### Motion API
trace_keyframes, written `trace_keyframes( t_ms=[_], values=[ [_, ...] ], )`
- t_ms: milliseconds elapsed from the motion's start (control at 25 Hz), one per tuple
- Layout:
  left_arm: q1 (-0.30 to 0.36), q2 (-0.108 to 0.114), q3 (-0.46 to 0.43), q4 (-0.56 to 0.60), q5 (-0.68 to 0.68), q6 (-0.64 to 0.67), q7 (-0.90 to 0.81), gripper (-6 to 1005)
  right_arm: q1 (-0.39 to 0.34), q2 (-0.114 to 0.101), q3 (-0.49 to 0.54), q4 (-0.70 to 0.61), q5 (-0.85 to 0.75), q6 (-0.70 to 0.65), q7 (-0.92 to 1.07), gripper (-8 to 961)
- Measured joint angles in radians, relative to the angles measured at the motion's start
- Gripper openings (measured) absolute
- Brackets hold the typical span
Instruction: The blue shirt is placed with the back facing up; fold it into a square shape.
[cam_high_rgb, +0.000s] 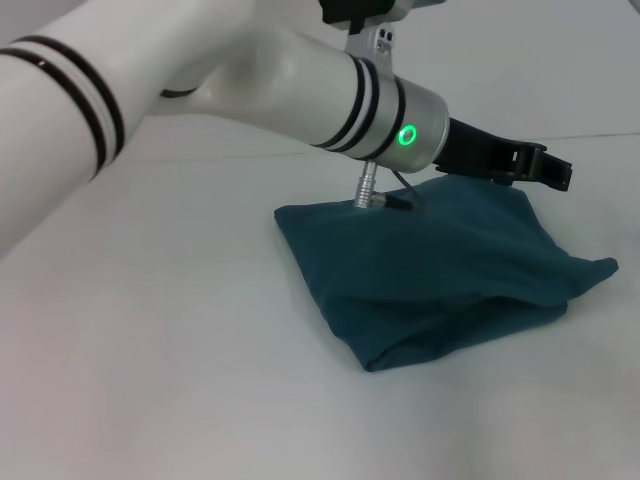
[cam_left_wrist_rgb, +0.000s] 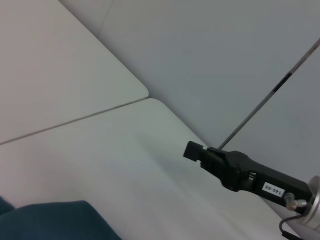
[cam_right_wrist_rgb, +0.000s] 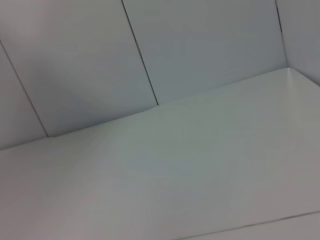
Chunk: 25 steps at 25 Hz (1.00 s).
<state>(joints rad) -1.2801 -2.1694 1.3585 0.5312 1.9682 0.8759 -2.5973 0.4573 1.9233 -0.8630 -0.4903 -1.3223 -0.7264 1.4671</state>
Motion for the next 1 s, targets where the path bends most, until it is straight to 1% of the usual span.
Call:
trace_keyframes(
  t_ms=[40, 120, 240, 280, 400, 480, 520, 600, 640, 800, 840, 880, 920, 960, 1000],
  values=[
    [0.035, 0.003, 0.000, 0.035, 0.000, 0.017, 0.006, 434, 0.002, -0.001, -0.001, 0.000, 0.000, -0.004, 0.002, -1],
    [0.082, 0.006, -0.003, 0.089, 0.000, 0.040, 0.019, 527, 0.003, -0.004, -0.002, -0.003, -0.005, -0.017, 0.009, -1],
    [0.174, 0.009, -0.042, 0.184, 0.006, 0.107, 0.061, 667, 0.003, -0.006, -0.003, -0.035, -0.051, -0.052, 0.048, 7],
    [0.216, 0.014, -0.080, 0.220, 0.008, 0.154, 0.089, 695, 0.001, -0.007, -0.003, -0.059, -0.086, -0.067, 0.074, 10],
    [0.297, 0.036, -0.197, 0.258, 0.010, 0.288, 0.172, 779, -0.004, -0.002, 0.004, -0.149, -0.204, -0.129, 0.158, 18],
    [0.347, 0.055, -0.275, 0.258, 0.011, 0.379, 0.231, 835, -0.007, 0.005, 0.006, -0.229, -0.291, -0.194, 0.218, 24],
    [0.382, 0.066, -0.322, 0.257, 0.012, 0.435, 0.280, 863, -0.008, 0.008, 0.007, -0.274, -0.333, -0.226, 0.255, 27],
    [0.431, 0.075, -0.374, 0.258, 0.014, 0.488, 0.336, 899, -0.008, 0.016, 0.007, -0.368, -0.417, -0.309, 0.340, 32],
    [0.474, 0.078, -0.417, 0.261, 0.015, 0.519, 0.380, 907, -0.008, 0.019, 0.008, -0.411, -0.453, -0.347, 0.379, 35],
    [0.600, 0.072, -0.571, 0.270, 0.015, 0.612, 0.572, 938, 0.010, 0.028, 0.013, -0.595, -0.580, -0.554, 0.552, 46],
    [0.600, 0.072, -0.571, 0.270, 0.015, 0.612, 0.572, 938, 0.024, 0.029, 0.016, -0.637, -0.611, -0.615, 0.603, 49],
    [0.646, 0.065, -0.614, 0.270, 0.015, 0.641, 0.660, 938, 0.035, 0.028, 0.019, -0.657, -0.629, -0.653, 0.634, 52],
    [0.672, 0.059, -0.636, 0.271, 0.015, 0.659, 0.715, 939, 0.060, 0.027, 0.027, -0.678, -0.667, -0.721, 0.685, 54],
    [0.714, 0.051, -0.671, 0.274, 0.015, 0.690, 0.796, 939, 0.083, 0.025, 0.035, -0.690, -0.702, -0.782, 0.729, 57],
    [0.721, 0.050, -0.677, 0.275, 0.015, 0.696, 0.810, 939, 0.113, 0.024, 0.044, -0.696, -0.745, -0.851, 0.772, 60]
  ],
)
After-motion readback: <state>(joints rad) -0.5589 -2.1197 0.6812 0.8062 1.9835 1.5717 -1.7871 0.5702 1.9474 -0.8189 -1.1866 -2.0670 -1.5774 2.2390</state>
